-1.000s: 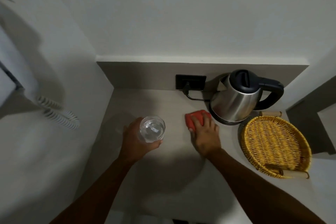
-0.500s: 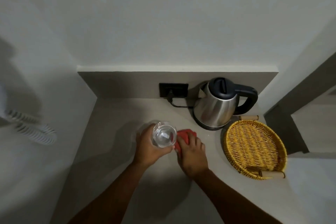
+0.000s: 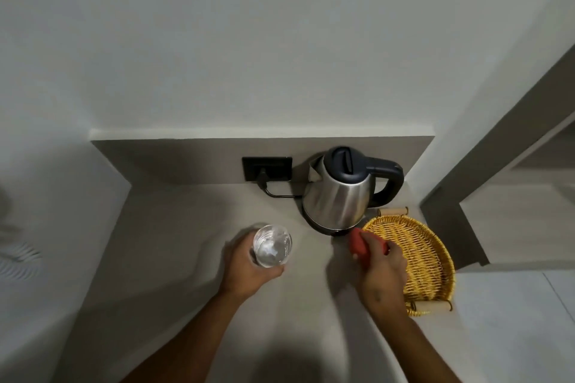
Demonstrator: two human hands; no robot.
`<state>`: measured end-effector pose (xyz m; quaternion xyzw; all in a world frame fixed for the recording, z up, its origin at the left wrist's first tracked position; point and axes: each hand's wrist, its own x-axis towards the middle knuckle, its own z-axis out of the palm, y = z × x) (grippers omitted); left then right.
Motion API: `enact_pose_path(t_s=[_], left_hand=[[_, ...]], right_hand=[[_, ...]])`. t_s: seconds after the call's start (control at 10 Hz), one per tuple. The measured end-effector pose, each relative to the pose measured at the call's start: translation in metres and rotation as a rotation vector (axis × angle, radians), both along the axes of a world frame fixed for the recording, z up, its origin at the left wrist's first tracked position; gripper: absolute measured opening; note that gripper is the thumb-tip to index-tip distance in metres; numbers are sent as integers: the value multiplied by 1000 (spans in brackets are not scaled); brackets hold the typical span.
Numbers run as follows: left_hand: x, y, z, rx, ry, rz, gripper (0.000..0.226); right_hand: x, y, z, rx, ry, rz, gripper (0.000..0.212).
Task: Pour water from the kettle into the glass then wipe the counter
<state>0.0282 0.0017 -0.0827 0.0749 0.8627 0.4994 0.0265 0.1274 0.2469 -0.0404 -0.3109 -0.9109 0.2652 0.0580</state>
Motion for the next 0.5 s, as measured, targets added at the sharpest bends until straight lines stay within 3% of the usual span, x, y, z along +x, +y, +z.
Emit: enact_pose_path(t_s=[0.1, 0.3, 0.5], left_hand=[[0, 8, -3, 37, -22, 14, 80], [-1, 10, -5, -2, 4, 16, 83], [2, 13, 3, -6, 57, -23, 84]], right_hand=[[-16, 32, -7, -13, -48, -100, 54], [-21, 43, -36, 14, -160, -34, 57], [-20, 43, -23, 47, -129, -3, 65]])
